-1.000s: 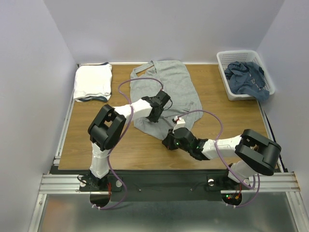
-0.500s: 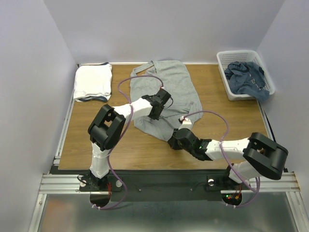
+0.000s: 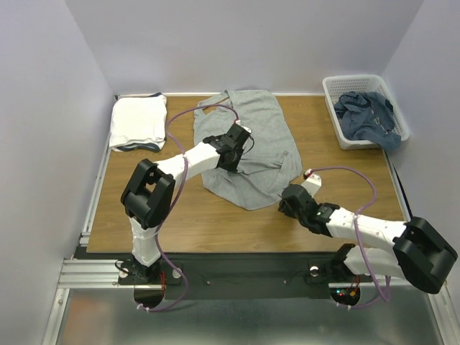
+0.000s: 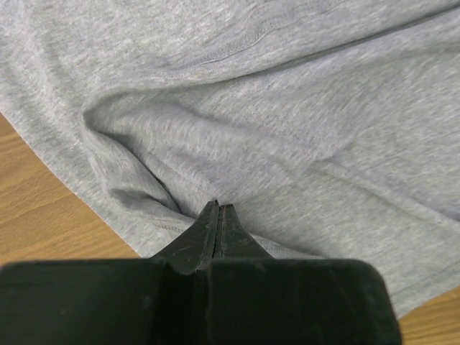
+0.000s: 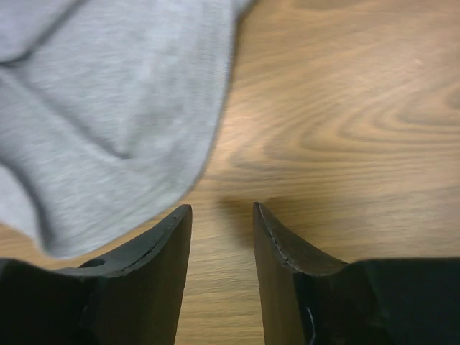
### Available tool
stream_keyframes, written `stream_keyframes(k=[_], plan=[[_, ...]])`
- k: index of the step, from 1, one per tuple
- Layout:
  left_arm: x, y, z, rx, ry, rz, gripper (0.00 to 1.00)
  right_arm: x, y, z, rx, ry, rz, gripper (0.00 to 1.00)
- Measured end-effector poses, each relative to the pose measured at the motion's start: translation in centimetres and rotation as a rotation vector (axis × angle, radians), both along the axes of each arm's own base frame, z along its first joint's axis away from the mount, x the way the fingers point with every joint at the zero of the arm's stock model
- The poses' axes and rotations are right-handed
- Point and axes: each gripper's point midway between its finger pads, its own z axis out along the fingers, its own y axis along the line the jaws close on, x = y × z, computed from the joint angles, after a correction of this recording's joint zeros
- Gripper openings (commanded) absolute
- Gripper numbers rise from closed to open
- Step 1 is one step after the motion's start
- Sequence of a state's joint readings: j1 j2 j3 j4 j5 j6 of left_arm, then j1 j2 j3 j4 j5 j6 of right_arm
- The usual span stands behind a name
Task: Fold and stack the tank tops
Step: Flatten the tank top out
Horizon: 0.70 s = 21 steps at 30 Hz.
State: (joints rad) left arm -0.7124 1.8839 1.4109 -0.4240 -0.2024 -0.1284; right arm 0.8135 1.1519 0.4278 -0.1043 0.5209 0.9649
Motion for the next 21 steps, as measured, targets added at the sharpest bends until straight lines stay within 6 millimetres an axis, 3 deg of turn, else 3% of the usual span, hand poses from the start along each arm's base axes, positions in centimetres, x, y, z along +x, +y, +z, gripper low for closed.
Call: stream_keyframes(k=[4, 21], plan=[[-0.1, -0.2, 0.7, -0.028, -0.001, -0.005, 0.0, -0.2, -1.2, -1.4, -0.042, 0.051, -0.026, 0.52], [0.0, -0.4, 1.6, -0.08, 0.006, -0.009, 0.0, 2.0, 0.7, -1.5, -0.059, 0.056, -0.03, 0.51]])
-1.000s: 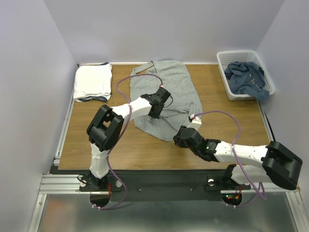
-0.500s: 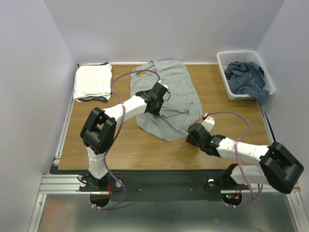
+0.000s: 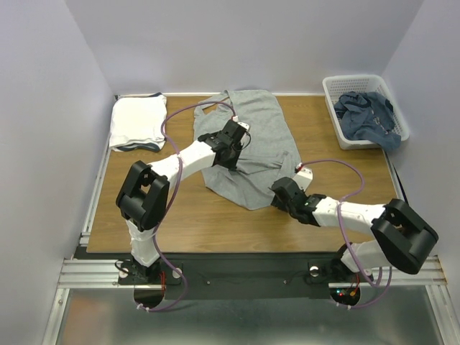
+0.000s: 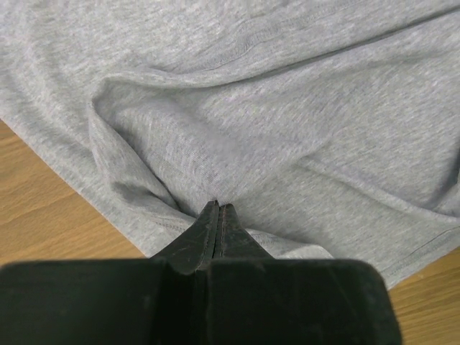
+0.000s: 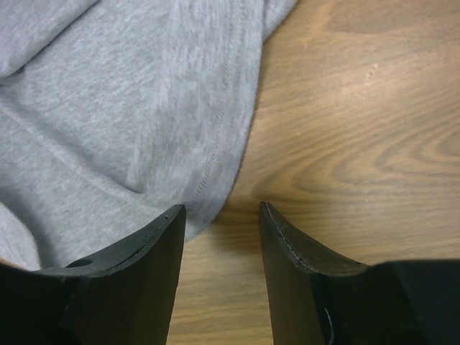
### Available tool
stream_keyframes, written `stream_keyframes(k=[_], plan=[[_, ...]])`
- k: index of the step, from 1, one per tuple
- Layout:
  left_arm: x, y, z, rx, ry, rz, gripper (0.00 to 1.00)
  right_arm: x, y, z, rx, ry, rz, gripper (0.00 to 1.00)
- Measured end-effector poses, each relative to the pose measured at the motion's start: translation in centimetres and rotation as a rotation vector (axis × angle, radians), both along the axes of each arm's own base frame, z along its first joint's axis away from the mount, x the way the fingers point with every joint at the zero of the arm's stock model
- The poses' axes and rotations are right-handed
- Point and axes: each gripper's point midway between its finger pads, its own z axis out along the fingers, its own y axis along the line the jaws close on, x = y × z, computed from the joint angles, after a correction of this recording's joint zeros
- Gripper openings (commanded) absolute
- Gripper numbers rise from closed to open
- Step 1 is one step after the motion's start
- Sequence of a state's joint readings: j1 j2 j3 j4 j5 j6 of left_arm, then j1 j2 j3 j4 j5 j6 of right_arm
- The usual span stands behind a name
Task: Fold and stack the tank tops
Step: Flatten the tank top out
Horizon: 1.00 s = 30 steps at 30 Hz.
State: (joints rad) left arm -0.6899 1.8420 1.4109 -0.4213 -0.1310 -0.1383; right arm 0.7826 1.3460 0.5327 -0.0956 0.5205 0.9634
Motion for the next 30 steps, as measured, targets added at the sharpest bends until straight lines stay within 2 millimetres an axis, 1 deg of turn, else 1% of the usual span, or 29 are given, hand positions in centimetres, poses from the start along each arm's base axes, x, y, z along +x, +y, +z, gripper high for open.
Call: stream_keyframes(k=[2, 4, 5, 8, 9, 10, 11, 12, 16, 19, 22, 28, 30], plan=[[0.1, -0.1, 0.3, -0.008, -0.007, 0.0, 0.0, 0.4, 0.2, -0.1, -0.005, 0.002, 0.0, 0.49], [0.1, -0.2, 0.3, -0.013, -0.008, -0.002, 0.0, 0.8, 0.7, -0.1, -0.007, 0.002, 0.004, 0.43], [0.1, -0.2, 0.4, -0.015, -0.007, -0.003, 0.0, 1.1, 0.9, -0.3, -0.008, 0.001, 0.005, 0.36], [0.1, -0.3, 0.4, -0.025, -0.005, -0.006, 0.0, 1.4, 1.1, -0.5, -0.013, -0.003, 0.007, 0.24], [0.1, -0.4, 0.4, -0.028, -0.003, -0.007, 0.0, 1.4, 1.1, -0.5, -0.012, -0.006, 0.007, 0.14], [0.1, -0.3, 0.4, -0.03, -0.002, -0.007, 0.0, 1.4, 1.1, -0.5, -0.015, -0.006, 0.008, 0.1], [0.2, -0.3, 0.4, -0.033, 0.0, -0.006, 0.0, 1.4, 0.9, -0.7, -0.015, -0.007, 0.003, 0.03], [0.2, -0.3, 0.4, -0.038, 0.002, -0.004, 0.0, 1.3, 0.8, -0.7, -0.017, -0.007, 0.005, 0.01], [0.5, 0.0, 1.0, -0.067, 0.002, 0.008, 0.0, 0.7, -0.2, -0.5, -0.008, -0.013, -0.006, 0.0], [0.9, 0.6, 2.1, -0.108, -0.011, 0.032, 0.0, -0.1, -1.5, -0.5, -0.022, 0.0, -0.015, 0.0], [1.8, 2.1, 3.7, -0.161, -0.033, 0.086, 0.0, -0.4, -2.7, -0.5, -0.015, 0.012, -0.04, 0.0], [3.6, 5.6, 6.2, -0.243, -0.085, 0.212, 0.0, -0.6, -4.0, -0.5, -0.029, 0.034, -0.056, 0.0], [4.3, 6.9, 7.1, -0.277, -0.111, 0.26, 0.0, -0.6, -4.8, -0.4, -0.041, 0.043, -0.068, 0.0]])
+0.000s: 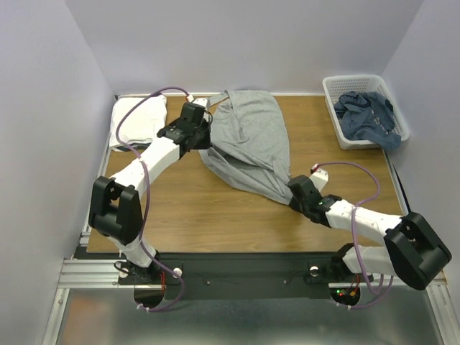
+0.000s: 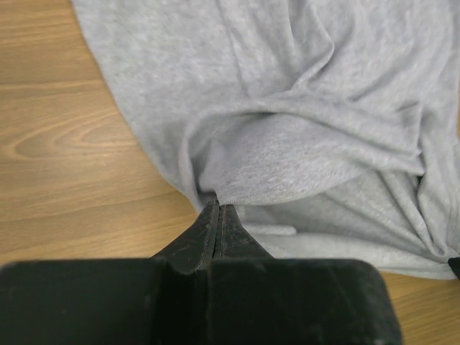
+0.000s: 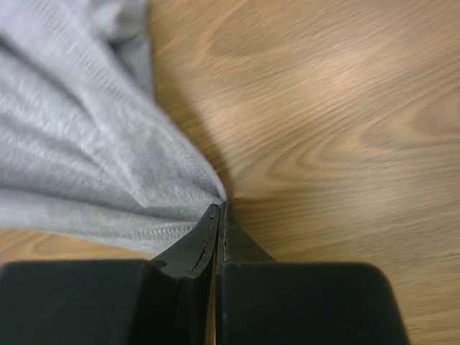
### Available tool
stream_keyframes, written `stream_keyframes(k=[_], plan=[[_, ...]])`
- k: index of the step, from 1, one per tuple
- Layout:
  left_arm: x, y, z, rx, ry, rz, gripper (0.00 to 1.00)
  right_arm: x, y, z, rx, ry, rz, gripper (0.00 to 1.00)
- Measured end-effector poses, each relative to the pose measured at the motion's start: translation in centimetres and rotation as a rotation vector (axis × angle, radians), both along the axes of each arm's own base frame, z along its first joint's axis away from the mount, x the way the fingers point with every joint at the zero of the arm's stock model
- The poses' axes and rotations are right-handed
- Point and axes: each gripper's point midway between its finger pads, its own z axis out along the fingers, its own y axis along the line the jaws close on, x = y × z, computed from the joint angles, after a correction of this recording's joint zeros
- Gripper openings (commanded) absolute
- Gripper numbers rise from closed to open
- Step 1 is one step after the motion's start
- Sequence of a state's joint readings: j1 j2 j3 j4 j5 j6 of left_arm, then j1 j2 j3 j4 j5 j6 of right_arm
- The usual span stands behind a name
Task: Fold and stack the tank tops
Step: Flatten the tank top out
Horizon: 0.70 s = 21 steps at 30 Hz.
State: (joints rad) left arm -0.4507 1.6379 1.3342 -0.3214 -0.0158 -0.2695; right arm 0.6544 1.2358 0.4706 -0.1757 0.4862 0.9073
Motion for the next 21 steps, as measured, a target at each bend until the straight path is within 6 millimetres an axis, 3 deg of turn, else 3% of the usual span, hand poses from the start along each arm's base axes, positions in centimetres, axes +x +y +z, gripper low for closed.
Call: stream_keyframes(k=[4, 9, 16, 21], plan=[[0.4, 2.1, 1.4, -0.077, -0.02, 0.069, 0.0, 0.8, -2.4, 0.6, -0.013, 0.009, -0.054, 0.0], [1.6, 5.2, 4.2, -0.161, -0.081, 0.172, 0.0, 3.3, -5.2, 3.4, -0.003, -0.035, -0.129, 0.0], [1.4, 9.3, 9.0, -0.237, -0.196, 0.299, 0.0, 7.9, -8.8, 10.6, 0.013, -0.17, -0.203, 0.0], [0.4, 12.1, 14.3, -0.283, -0.319, 0.368, 0.0, 10.0, -9.0, 17.0, 0.04, -0.281, -0.187, 0.0]])
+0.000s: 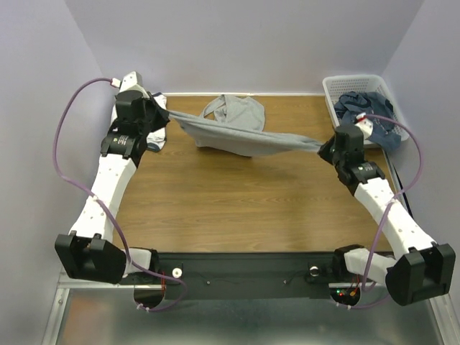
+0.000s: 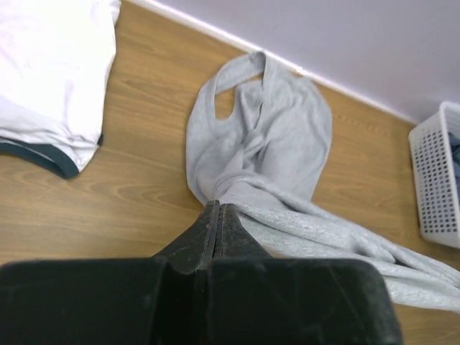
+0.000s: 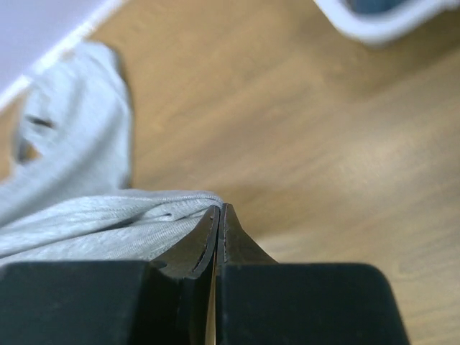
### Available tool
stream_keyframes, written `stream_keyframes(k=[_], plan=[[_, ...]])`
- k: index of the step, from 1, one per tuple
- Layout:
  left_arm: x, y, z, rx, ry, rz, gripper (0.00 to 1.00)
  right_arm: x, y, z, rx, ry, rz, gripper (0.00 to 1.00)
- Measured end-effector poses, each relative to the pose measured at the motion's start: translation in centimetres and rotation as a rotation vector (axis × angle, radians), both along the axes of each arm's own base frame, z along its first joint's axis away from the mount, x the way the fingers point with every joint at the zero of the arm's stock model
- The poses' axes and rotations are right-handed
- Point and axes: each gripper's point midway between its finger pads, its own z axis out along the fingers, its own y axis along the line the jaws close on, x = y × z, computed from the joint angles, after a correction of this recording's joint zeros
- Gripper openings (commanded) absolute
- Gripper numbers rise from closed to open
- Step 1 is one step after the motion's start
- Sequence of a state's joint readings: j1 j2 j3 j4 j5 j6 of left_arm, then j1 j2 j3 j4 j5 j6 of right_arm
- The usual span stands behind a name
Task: Fold and stack the tank tops
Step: Flatten the tank top out
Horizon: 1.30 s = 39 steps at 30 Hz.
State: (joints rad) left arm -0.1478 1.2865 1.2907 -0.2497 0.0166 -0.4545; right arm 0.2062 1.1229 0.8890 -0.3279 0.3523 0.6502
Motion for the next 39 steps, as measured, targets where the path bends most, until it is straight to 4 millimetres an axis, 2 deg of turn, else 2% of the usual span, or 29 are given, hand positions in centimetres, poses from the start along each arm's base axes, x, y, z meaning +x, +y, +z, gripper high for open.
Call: stream_keyframes(k=[4, 6, 7, 9, 11, 12, 13, 14, 15, 16, 17, 19, 21, 23, 25, 30, 36, 39], plan=[[-0.5, 0.3, 4.3, -0.015, -0.093, 0.007, 0.0, 0.8, 0.5, 6.4, 0.018, -0.119, 0.032, 0.0], [-0.8, 0.3, 6.0, -0.019, -0.126, 0.005, 0.0, 1.1, 0.8, 10.7, 0.03, -0.202, 0.048, 0.01], [-1.0, 0.2, 7.0, -0.024, -0.148, 0.0, 0.0, 1.1, 0.8, 11.9, 0.036, -0.228, 0.053, 0.0], [-1.2, -0.2, 7.7, -0.038, -0.165, -0.024, 0.0, 0.7, 1.3, 13.7, 0.06, -0.276, 0.082, 0.0], [-1.5, -1.0, 7.1, -0.065, -0.167, -0.065, 0.0, 0.1, 2.0, 13.3, 0.082, -0.272, 0.121, 0.01], [-1.7, -1.7, 5.8, -0.085, -0.16, -0.096, 0.0, -0.2, 2.6, 12.0, 0.101, -0.251, 0.147, 0.01], [-2.0, -2.2, 3.6, -0.101, -0.123, -0.12, 0.0, -0.3, 3.1, 10.2, 0.119, -0.226, 0.166, 0.0], [-2.4, -2.8, 0.9, -0.115, -0.075, -0.141, 0.0, -0.7, 3.6, 7.5, 0.141, -0.184, 0.186, 0.0], [-3.0, -3.5, -2.1, -0.127, -0.009, -0.159, 0.0, -1.7, 4.4, 3.3, 0.173, -0.097, 0.212, 0.0], [-3.7, -4.5, -6.5, -0.139, 0.08, -0.185, 0.0, -2.8, 4.8, -0.3, 0.193, -0.014, 0.223, 0.0], [-4.5, -5.3, -9.5, -0.141, 0.147, -0.204, 0.0, -3.9, 5.2, -3.8, 0.205, 0.067, 0.23, 0.0], [-7.8, -7.6, -16.7, -0.137, 0.33, -0.263, 0.0, -8.2, 6.1, -11.3, 0.228, 0.27, 0.246, 0.0], [-11.6, -9.7, -22.2, -0.117, 0.488, -0.324, 0.0, -11.8, 6.9, -15.2, 0.229, 0.396, 0.272, 0.0], [-14.5, -11.0, -24.8, -0.107, 0.576, -0.377, 0.07, -13.6, 7.6, -16.5, 0.238, 0.45, 0.299, 0.0], [-15.4, -11.2, -25.8, -0.114, 0.598, -0.38, 0.11, -14.0, 8.4, -16.4, 0.255, 0.437, 0.317, 0.0], [-14.2, -11.0, -25.0, -0.128, 0.541, -0.345, 0.12, -14.2, 8.8, -16.4, 0.284, 0.408, 0.318, 0.0], [-13.6, -10.8, -23.9, -0.122, 0.488, -0.333, 0.38, -14.4, 8.6, -16.8, 0.275, 0.416, 0.305, 0.0], [-13.4, -10.1, -22.4, -0.103, 0.443, -0.308, 0.41, -14.4, 8.4, -17.0, 0.266, 0.423, 0.297, 0.0]])
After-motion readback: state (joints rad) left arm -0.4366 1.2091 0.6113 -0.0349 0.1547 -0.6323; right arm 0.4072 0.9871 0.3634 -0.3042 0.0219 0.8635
